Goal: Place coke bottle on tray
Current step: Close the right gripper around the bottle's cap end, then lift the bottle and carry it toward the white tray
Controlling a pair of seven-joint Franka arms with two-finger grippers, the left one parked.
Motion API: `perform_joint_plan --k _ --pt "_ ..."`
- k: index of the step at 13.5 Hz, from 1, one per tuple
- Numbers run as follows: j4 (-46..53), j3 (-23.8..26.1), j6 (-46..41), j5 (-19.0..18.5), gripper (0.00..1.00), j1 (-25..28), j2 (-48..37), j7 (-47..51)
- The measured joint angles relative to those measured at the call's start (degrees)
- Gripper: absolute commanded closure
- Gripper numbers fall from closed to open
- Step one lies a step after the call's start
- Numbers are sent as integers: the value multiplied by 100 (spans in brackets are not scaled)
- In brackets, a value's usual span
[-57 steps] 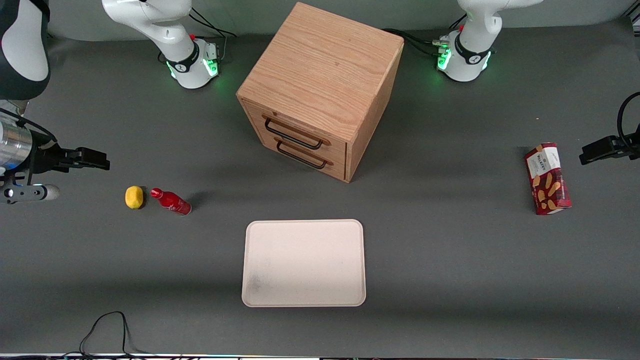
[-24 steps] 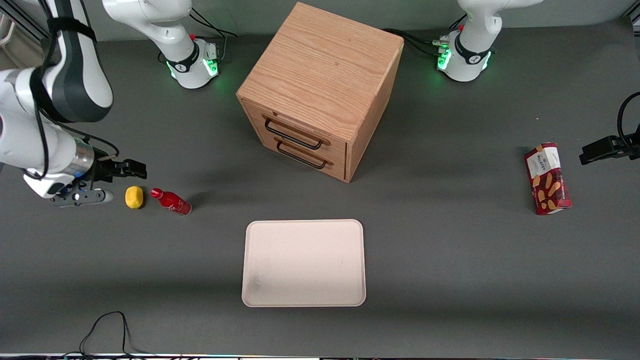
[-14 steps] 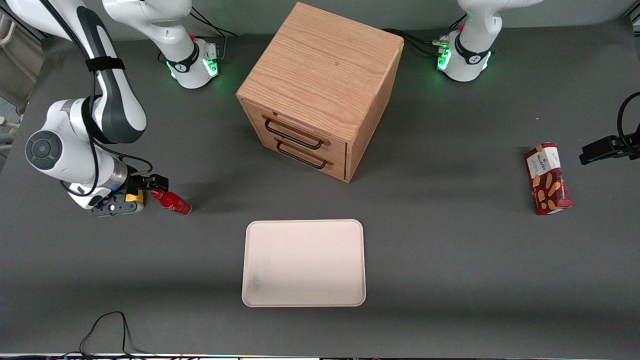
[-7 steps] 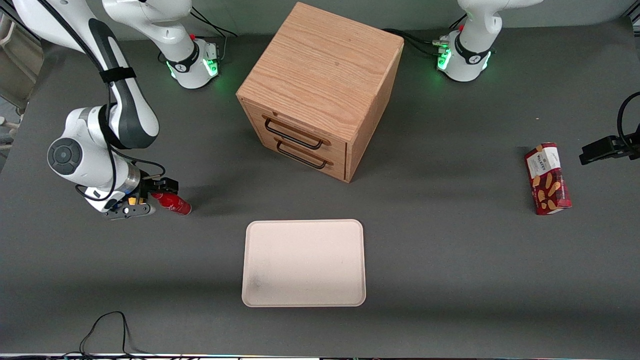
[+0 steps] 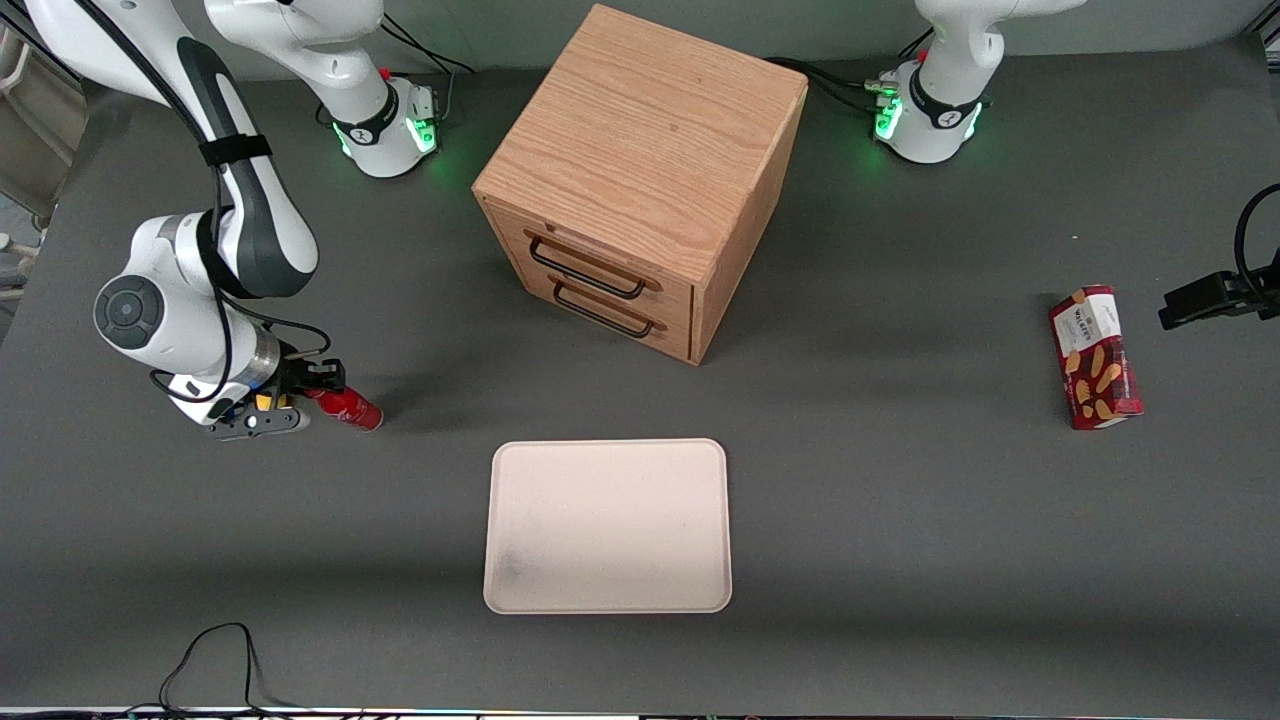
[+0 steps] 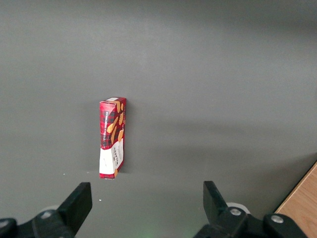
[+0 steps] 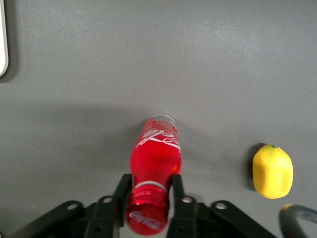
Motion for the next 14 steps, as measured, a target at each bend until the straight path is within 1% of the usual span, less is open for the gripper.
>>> perform_joint_plan --k 4,6,7,9,12,14 --pt "1 -2 -4 -1 100 0 -2 0" --pt "77 -2 -261 -1 100 0 -32 0" --pt "219 -3 -609 -1 100 0 -76 0" --pt "754 -15 -1665 -1 100 -1 -262 0" --pt "1859 -30 -3417 -1 100 -3 -552 1" --pt "2599 -36 -4296 -1 100 -6 -624 4"
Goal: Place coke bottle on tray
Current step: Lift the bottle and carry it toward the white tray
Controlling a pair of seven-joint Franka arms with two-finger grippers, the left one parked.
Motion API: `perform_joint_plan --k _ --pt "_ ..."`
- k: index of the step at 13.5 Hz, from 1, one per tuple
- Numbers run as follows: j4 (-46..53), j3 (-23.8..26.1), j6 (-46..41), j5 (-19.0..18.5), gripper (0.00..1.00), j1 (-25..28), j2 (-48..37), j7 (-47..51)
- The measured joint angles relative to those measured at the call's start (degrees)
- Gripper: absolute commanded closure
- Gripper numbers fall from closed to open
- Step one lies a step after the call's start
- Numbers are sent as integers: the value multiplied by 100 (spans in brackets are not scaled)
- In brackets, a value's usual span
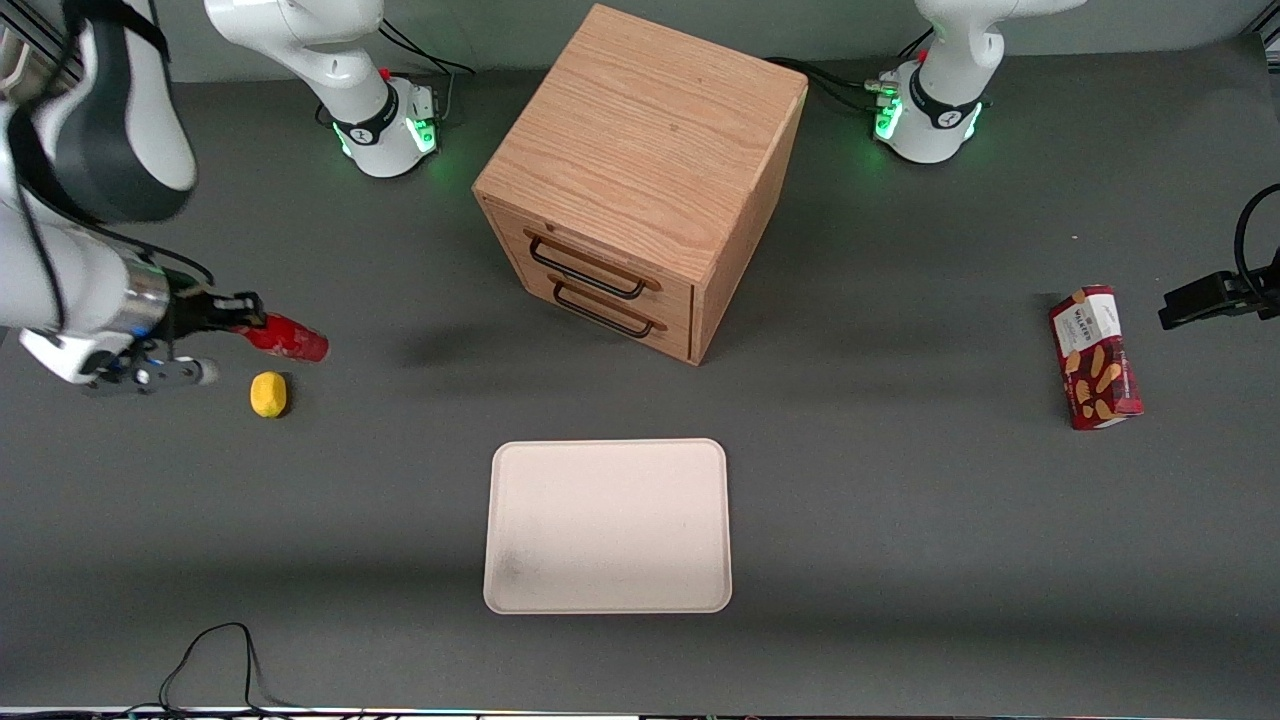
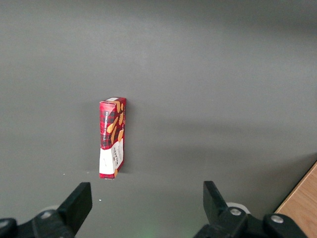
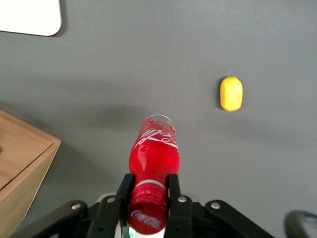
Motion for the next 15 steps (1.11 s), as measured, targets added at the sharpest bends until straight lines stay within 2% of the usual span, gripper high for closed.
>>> perform_joint_plan --k 5,7,10,12,15 --pt "1316 14 -836 0 100 -12 275 380" --pt "1858 105 -930 5 100 -4 799 730" --pt "2917 654 -927 -7 100 79 2013 1591" --pt "3608 788 -701 -68 100 331 2877 1902" --pt "3969 866 560 -83 100 605 3603 2903"
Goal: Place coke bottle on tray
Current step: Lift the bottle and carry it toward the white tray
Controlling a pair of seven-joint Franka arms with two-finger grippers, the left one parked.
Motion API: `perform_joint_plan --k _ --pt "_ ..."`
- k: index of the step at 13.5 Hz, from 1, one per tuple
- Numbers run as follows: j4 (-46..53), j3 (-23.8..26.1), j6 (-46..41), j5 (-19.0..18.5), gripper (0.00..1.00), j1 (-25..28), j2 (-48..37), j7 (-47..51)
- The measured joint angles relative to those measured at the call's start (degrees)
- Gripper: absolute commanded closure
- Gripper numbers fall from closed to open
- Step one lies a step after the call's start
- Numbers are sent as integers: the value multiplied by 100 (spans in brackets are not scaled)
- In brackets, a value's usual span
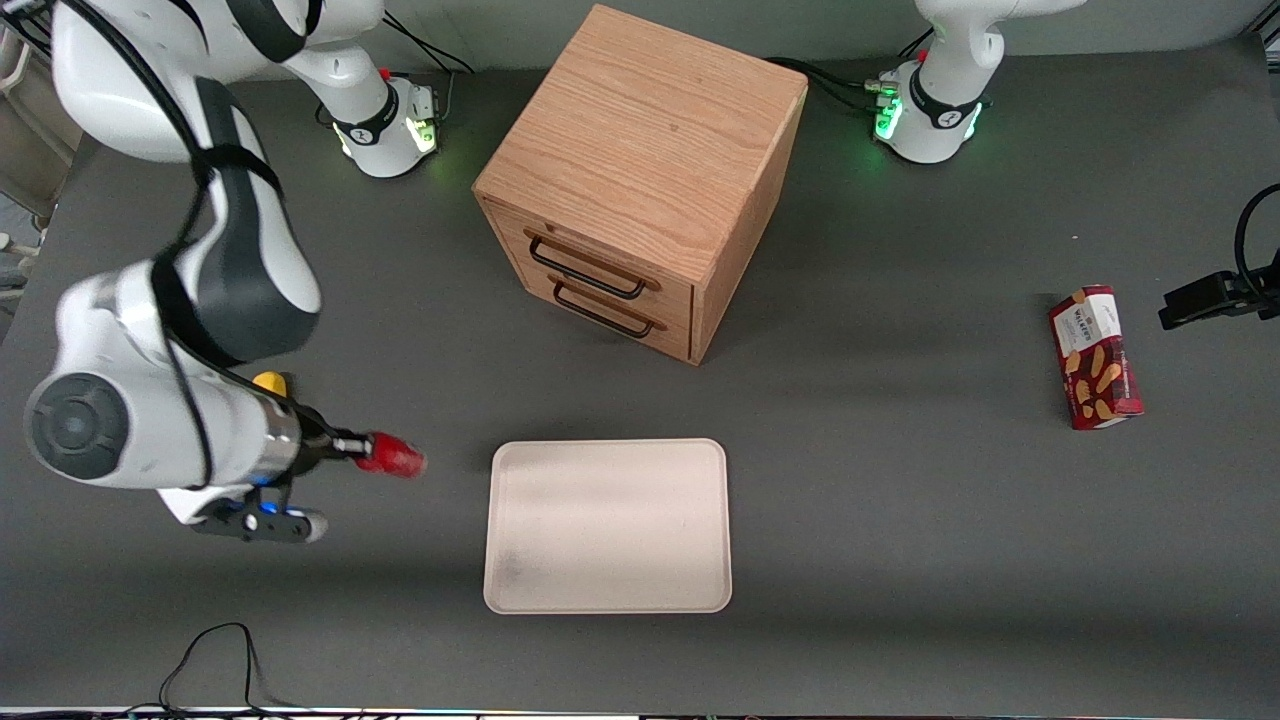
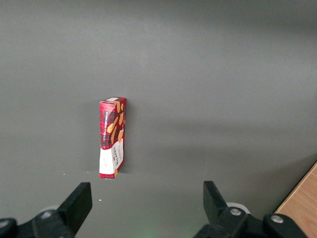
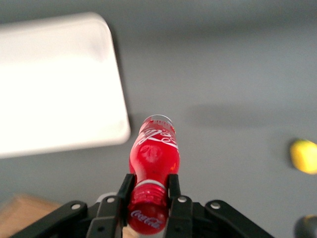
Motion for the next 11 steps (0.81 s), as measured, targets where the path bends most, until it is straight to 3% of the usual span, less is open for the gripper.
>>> perform_joint_plan --k 6,11 --pt "112 49 1995 -15 100 325 921 1421" --pt "185 49 2529 -16 100 422 1143 1973"
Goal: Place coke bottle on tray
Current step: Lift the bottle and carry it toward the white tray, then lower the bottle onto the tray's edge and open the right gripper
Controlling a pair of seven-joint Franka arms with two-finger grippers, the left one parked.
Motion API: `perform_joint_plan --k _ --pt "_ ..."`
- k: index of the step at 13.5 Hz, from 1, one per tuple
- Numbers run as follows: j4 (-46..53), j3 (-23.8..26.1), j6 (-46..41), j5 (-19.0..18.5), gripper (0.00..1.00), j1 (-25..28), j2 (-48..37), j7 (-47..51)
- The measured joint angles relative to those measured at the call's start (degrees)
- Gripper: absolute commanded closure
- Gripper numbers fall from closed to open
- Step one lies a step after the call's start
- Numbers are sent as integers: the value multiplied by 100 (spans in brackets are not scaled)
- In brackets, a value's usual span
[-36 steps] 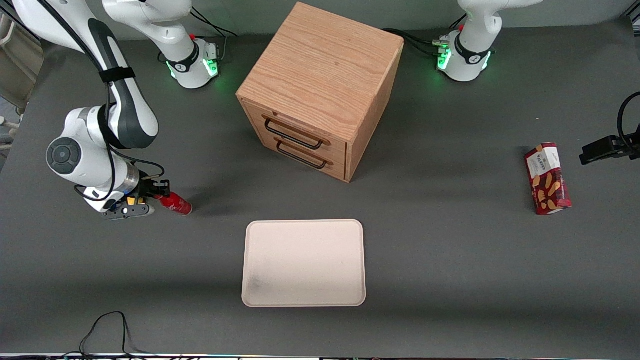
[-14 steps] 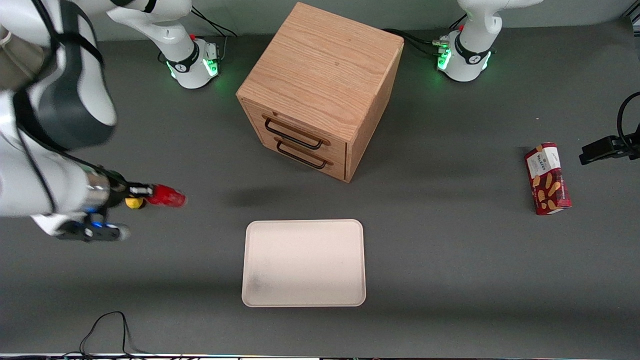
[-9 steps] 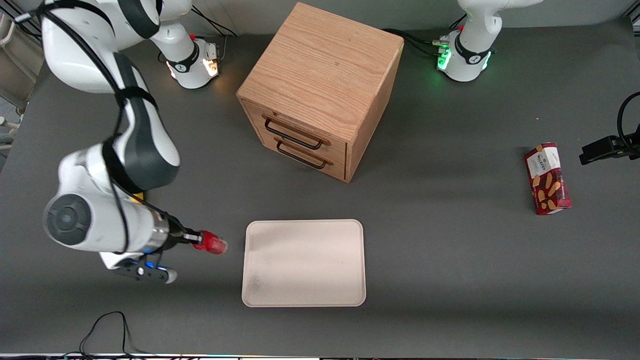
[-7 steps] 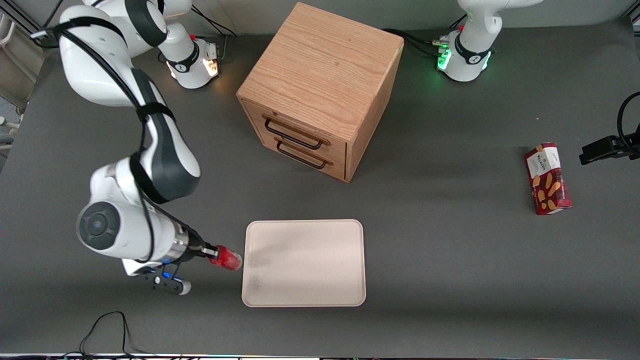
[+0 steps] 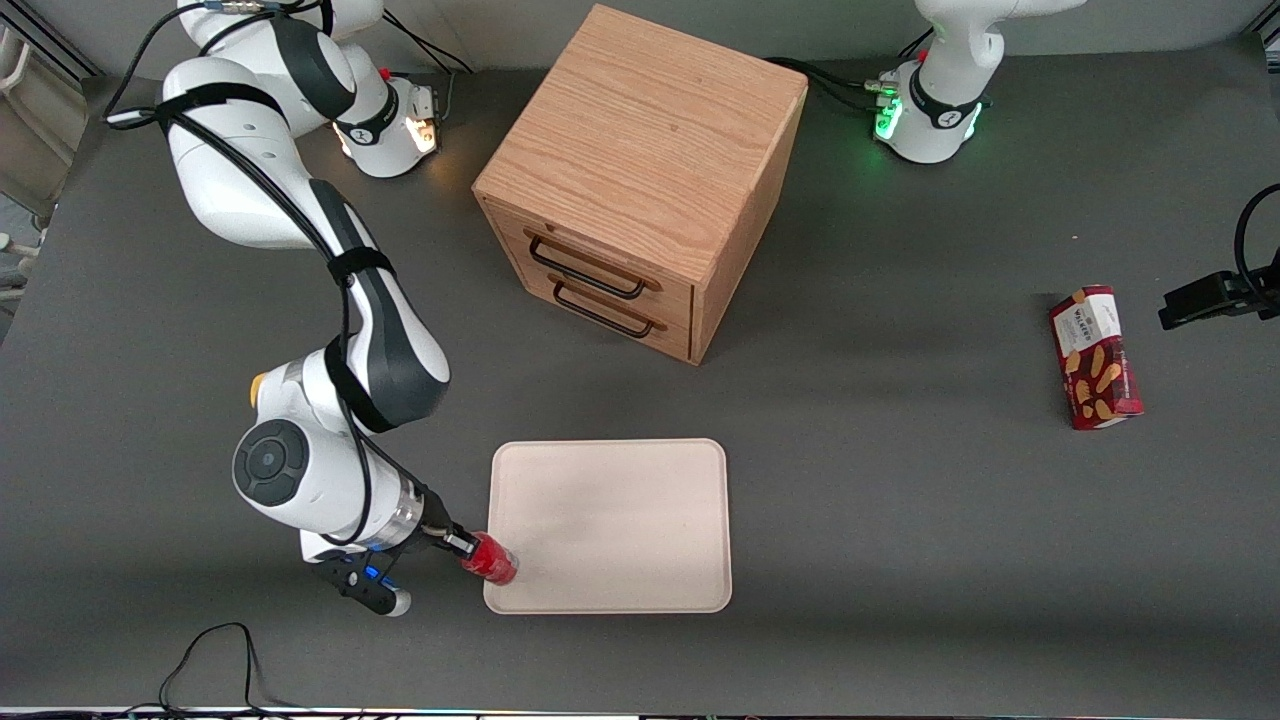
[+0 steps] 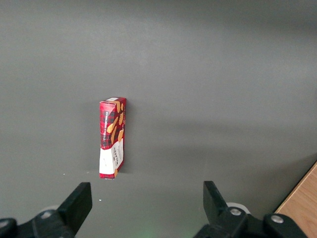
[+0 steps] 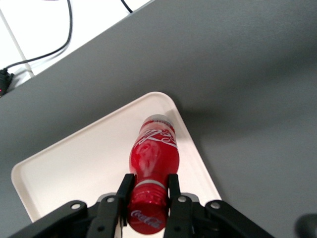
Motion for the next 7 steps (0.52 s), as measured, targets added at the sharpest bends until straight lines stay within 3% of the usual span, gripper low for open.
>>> perform_joint_plan --k 7 --pt "4 0 76 -188 100 67 160 67"
